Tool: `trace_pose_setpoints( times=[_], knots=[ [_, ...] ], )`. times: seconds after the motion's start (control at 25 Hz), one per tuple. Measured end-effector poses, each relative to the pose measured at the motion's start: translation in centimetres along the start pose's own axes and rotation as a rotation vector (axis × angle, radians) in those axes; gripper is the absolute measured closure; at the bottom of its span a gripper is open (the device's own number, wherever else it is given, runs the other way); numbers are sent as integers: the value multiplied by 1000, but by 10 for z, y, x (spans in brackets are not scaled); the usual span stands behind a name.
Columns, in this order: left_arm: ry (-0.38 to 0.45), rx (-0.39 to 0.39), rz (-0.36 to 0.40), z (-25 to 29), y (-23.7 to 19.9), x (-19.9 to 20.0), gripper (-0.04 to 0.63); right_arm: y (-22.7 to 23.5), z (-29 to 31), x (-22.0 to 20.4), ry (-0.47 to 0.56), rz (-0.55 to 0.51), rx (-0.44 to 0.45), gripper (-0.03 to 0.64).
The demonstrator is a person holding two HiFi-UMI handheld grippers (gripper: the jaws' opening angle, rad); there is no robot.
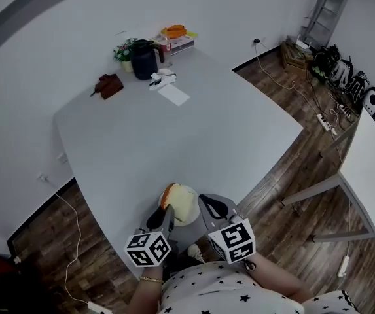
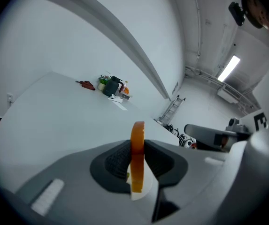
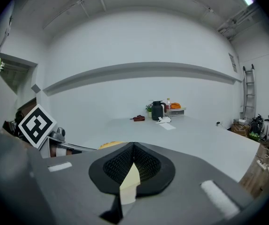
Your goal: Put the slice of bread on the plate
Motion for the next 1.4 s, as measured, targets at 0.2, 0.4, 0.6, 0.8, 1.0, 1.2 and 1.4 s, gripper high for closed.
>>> trace_pose_setpoints(
  times=[0.2, 0.4, 0.6, 0.8, 1.0, 1.2, 1.4],
  knots=[
    [-52, 59, -4, 8, -17, -11, 497, 2, 11, -4, -23, 5, 1, 618],
    [-109, 138, 45, 13, -40, -20, 482, 0, 20, -5, -35, 3, 11, 618],
    [-164, 227, 84, 15, -55, -28, 460, -4, 24, -4, -40, -2, 26, 618],
    [-222, 278, 159, 14, -60, -40, 457, -6, 25, -5, -44, -8, 32, 618],
    [-189, 281, 156, 10, -58, -32, 459, -7, 24, -7, -47, -15, 37, 618],
    [-98, 270, 165, -6, -35, 0, 567, -12, 22, -11, -56, -18, 63, 618],
    [-39, 238, 172, -24, -8, 26, 586, -25, 20, -16, -68, -17, 108, 618]
  ],
)
Point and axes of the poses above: the fingertips, and each gripper's own axes: z forward along the fingers, y to its right, x out of its top, the point moved 2 cm from there along -z, backward along the fingers, and after that the axes turned 14 degrees about z, right-handed, at the moved point
